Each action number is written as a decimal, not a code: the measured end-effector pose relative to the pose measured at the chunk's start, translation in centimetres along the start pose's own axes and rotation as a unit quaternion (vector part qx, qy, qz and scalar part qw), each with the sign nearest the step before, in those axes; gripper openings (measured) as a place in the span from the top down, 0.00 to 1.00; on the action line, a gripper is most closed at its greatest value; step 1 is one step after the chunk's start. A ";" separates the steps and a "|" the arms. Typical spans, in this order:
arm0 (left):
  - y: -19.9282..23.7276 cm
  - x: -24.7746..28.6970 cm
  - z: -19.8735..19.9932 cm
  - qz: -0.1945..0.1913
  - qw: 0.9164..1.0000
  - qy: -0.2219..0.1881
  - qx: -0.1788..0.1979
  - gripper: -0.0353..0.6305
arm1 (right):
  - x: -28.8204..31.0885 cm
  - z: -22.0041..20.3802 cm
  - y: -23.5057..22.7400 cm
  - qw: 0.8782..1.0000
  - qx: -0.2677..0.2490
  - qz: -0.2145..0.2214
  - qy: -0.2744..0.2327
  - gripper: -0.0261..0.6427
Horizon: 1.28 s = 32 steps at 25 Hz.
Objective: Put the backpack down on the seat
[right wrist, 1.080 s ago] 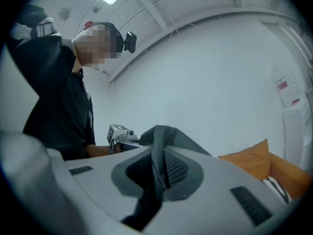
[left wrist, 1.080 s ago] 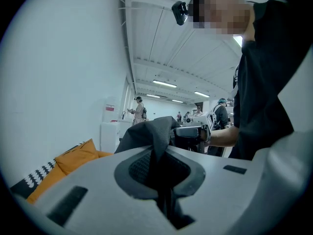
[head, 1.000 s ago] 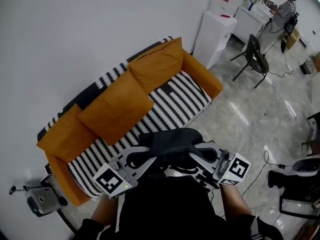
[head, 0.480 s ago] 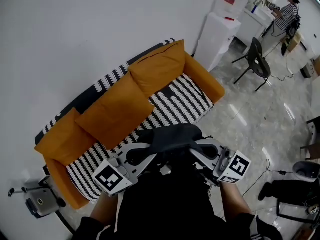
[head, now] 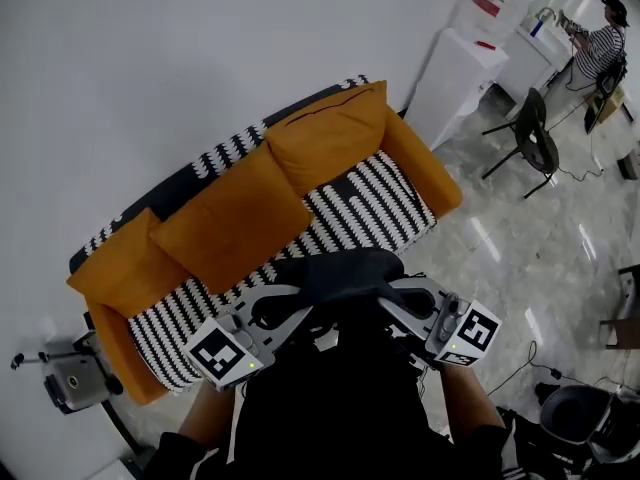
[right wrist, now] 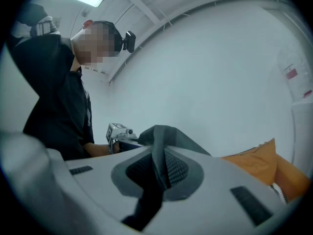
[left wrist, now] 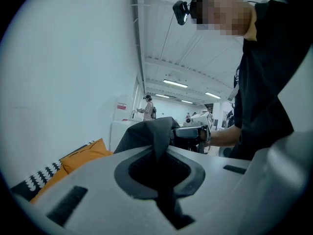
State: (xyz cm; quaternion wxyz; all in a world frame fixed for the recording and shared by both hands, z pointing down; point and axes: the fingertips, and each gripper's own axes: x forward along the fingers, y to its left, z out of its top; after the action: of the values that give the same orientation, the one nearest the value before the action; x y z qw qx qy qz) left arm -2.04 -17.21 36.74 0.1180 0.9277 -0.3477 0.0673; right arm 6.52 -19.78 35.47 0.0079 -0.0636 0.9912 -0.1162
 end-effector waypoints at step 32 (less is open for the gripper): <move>12.2 12.2 -11.8 0.166 0.970 0.060 -0.169 0.90 | 3.7 -8.8 -19.3 0.979 0.091 0.153 0.096 0.91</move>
State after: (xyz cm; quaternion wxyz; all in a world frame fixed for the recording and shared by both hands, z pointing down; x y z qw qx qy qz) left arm -1.45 -30.69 52.73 0.2804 0.8182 -0.4953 0.0815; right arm 4.98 -36.85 48.53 -0.0635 0.1009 0.9706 -0.2092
